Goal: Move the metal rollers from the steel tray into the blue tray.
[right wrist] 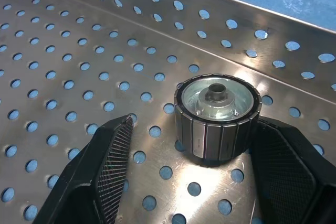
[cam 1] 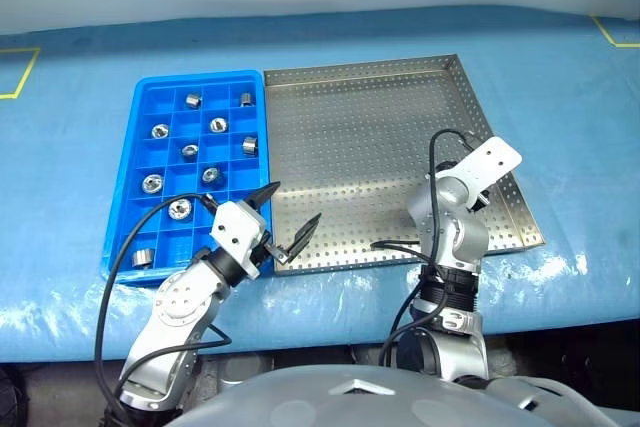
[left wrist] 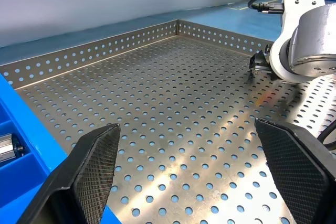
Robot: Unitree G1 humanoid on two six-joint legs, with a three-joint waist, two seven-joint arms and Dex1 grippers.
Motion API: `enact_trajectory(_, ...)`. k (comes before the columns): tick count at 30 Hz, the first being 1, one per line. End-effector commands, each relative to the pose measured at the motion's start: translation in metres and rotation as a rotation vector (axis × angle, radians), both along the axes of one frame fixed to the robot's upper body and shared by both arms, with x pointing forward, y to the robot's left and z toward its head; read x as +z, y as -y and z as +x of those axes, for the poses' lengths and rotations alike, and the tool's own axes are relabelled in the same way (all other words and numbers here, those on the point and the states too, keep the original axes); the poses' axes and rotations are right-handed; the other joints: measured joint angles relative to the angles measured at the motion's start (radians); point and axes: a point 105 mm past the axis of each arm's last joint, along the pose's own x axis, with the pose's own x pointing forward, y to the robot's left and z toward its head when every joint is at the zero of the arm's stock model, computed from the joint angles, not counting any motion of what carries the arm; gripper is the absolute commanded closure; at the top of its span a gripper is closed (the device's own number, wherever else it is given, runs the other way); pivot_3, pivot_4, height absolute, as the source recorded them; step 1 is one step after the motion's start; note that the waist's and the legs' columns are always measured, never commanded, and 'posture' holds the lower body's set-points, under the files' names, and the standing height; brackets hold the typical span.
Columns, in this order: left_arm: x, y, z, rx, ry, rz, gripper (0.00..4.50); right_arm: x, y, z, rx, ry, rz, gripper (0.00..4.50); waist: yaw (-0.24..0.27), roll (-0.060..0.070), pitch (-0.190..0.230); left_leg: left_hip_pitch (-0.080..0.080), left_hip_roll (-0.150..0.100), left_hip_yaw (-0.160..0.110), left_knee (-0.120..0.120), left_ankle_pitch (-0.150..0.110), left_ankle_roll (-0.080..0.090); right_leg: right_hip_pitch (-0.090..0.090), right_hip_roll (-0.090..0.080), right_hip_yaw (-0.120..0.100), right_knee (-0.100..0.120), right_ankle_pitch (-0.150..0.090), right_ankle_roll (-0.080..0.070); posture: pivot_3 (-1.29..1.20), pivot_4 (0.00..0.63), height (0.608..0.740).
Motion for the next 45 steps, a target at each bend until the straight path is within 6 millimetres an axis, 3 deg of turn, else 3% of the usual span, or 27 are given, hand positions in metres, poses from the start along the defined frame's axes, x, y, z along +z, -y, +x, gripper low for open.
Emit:
enact_trajectory(1,0.015,0.003,-0.002,-0.007,0.054,-0.023,0.0,-0.004,-0.037,0.002,0.035,0.027,0.126,0.84,0.002,0.0,0.0,0.0,0.0,0.0,0.0,0.0,0.0,0.0,0.0,0.0,0.0,0.0,0.0,0.03,0.15,0.74)
enact_trajectory(4,0.014,0.003,-0.002,-0.003,0.049,-0.027,0.0,-0.004,-0.037,0.002,0.027,0.028,0.111,1.23,0.004,0.0,0.0,0.0,0.0,0.0,0.0,0.0,0.0,0.0,0.0,0.0,0.0,0.0,0.0,0.04,0.15,0.74)
enact_trajectory(9,0.013,0.003,-0.002,0.001,0.047,-0.029,0.0,-0.004,-0.035,0.001,0.013,0.018,0.092,2.76,0.007,0.0,0.0,0.0,0.0,0.0,0.0,0.0,0.0,0.0,0.0,0.0,0.0,0.0,0.0,0.04,0.15,0.74)
enact_trajectory(10,0.013,0.003,-0.002,0.002,0.046,-0.029,0.0,-0.004,-0.034,0.0,0.012,0.018,0.087,2.89,0.008,0.0,0.0,0.0,0.0,0.0,0.0,0.0,0.0,0.0,0.0,0.0,0.0,0.0,0.0,0.04,0.15,0.74)
enact_trajectory(18,0.011,0.003,-0.002,0.008,0.043,-0.035,0.0,-0.002,-0.039,-0.002,0.049,0.004,0.067,2.89,0.008,0.0,0.0,0.0,0.0,0.0,0.0,0.0,0.0,0.0,0.0,0.0,0.0,0.0,0.0,0.04,0.15,0.74)
enact_trajectory(21,0.011,0.002,-0.002,0.013,0.042,-0.036,0.0,0.015,-0.057,0.006,0.198,0.055,0.0,2.89,0.005,0.001,0.0,0.0,0.0,0.0,0.0,0.0,0.0,0.0,0.0,0.0,0.0,0.0,0.0,0.04,0.15,0.74)
enact_trajectory(28,0.01,-0.001,-0.003,0.034,0.039,-0.033,0.0,0.06,-0.135,0.022,0.765,0.254,-0.133,2.89,0.011,0.001,0.0,0.0,0.001,-0.001,-0.001,0.0,0.0,-0.001,0.001,-0.001,-0.001,0.0,0.0,0.06,0.15,0.74)
enact_trajectory(35,0.012,-0.02,-0.005,0.156,0.053,-0.039,0.0,0.074,-0.193,0.007,1.255,0.358,-0.144,2.89,0.029,0.0,0.0,-0.001,0.0,-0.001,-0.001,0.0,0.0,0.0,0.0,-0.001,-0.003,0.0,0.0,0.1,0.15,0.74)
enact_trajectory(42,0.014,-0.061,-0.034,0.33,0.066,0.029,0.0,0.095,-0.241,-0.012,1.654,0.473,-0.118,2.89,0.045,-0.003,0.002,-0.001,0.001,-0.002,-0.002,0.0,0.0,0.0,0.001,-0.002,-0.002,0.0,0.0,0.2,0.15,0.74)
enact_trajectory(45,0.016,-0.07,-0.042,0.387,0.067,0.04,0.0,0.095,-0.256,-0.022,1.809,0.474,-0.079,2.89,0.062,-0.004,0.002,-0.001,0.001,-0.002,-0.002,0.0,0.0,0.0,0.001,-0.002,-0.002,0.0,-0.001,0.24,0.15,0.74)
